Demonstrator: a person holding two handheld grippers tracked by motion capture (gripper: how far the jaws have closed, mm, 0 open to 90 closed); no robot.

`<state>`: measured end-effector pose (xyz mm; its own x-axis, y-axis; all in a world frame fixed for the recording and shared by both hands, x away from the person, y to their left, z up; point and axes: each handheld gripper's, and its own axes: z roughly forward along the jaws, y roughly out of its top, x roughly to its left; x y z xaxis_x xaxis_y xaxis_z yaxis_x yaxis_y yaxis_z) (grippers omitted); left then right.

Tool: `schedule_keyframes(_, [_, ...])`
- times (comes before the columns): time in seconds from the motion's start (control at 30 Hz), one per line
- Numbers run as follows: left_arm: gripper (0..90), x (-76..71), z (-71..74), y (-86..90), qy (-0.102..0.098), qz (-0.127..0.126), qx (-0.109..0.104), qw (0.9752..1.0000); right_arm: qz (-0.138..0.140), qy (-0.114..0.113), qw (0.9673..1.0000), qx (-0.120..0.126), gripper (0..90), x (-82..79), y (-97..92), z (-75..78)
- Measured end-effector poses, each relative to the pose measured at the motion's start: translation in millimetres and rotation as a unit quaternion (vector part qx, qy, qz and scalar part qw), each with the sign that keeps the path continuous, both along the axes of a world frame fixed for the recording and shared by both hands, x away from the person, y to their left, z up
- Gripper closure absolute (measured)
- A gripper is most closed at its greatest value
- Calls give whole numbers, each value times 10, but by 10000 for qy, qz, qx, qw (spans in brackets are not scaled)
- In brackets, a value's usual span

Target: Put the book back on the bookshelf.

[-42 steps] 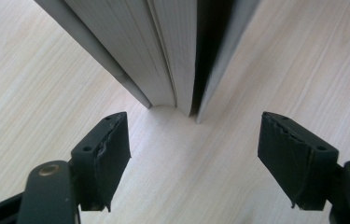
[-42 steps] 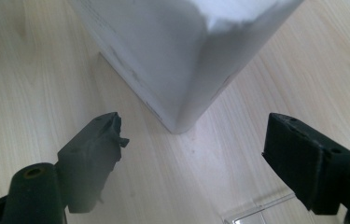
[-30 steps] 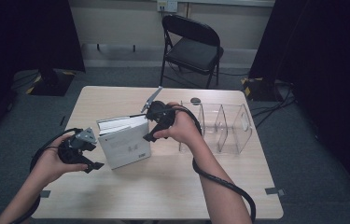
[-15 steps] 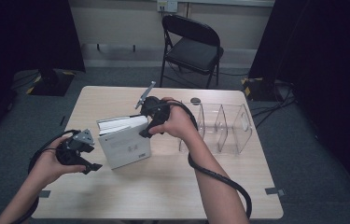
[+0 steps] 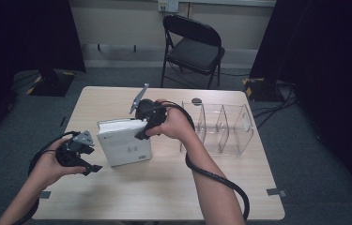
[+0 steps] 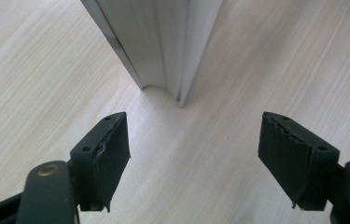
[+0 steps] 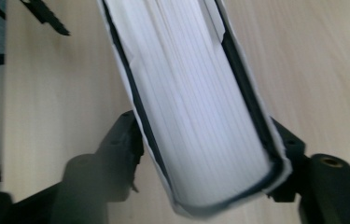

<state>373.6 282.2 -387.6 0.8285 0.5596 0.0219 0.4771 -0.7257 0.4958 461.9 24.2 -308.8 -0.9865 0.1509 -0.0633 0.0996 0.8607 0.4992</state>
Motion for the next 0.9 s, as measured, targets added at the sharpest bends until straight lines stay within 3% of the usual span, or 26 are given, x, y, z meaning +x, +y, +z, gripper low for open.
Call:
schedule_keyframes(0.1, [246,2,-9,2,-14,7,-25,10000,-52,207,9997,108,497,-51,-50,21])
schedule_keyframes(0.2, [246,4,-35,-7,-6,35,-4,10000,-302,314,9990,121,517,-115,-84,27])
schedule_keyframes(0.6, [235,26,-106,-81,-58,34,-142,9999,-739,458,9962,-70,515,-230,-318,60])
schedule_keyframes(0.9, [204,39,-213,-175,-173,-57,-368,9992,-927,519,9943,-111,487,-220,-304,63])
